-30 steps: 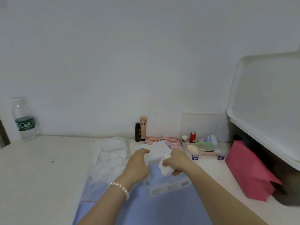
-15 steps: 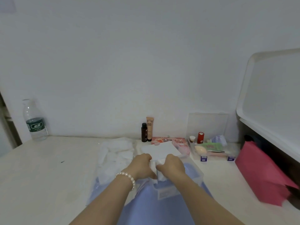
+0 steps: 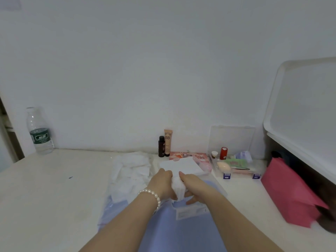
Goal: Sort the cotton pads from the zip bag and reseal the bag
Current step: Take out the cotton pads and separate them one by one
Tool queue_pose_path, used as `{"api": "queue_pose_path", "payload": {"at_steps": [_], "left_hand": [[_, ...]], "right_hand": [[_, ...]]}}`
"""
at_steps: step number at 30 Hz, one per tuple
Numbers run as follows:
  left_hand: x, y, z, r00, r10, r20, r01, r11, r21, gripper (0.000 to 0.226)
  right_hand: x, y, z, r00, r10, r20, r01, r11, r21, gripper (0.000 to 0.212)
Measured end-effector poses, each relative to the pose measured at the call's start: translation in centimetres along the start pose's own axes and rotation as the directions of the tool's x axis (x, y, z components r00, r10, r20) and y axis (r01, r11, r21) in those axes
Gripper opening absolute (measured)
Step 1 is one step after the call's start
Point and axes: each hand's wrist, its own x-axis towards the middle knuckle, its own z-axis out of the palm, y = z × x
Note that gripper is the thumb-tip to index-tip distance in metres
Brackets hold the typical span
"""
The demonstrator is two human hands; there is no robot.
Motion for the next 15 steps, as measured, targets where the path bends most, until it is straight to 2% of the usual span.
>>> {"api": "queue_pose_path", "payload": {"at_steps": [4,7,12,15], "left_hand": [[0.1,-0.1,0.1,1.000,-0.006,0.004,0.006,1.000,-0.029,0.081],[0.0,-0.4,0.1,1.000,0.000,0.000,0.000,0.997,-0.081,0.084],[-0.1,-0.7,0.4,0.999,0.005,-0.049,-0.012,0.989,-0.147,0.080],[-0.3,-0.8,0.3,0.999,0.001,-0.038,-0.007,0.984,-0.177,0.064]], "right_hand": [[-0.7,-0.3,-0.6,0.999,-0.028,-0.032,0.022,0.984,-0.179,0.043],[-0.6,0.3,-0.7,0.996,-0.087,-0.016,0.082,0.976,-0.199,0.044],[0.0,0.9,-0.2,0.985,-0.127,-0.120,0.102,0.975,-0.198,0.048],[0.4,1.0,0.0,0.974,-0.155,-0.166,0.122,0.973,-0.195,0.027]]}}
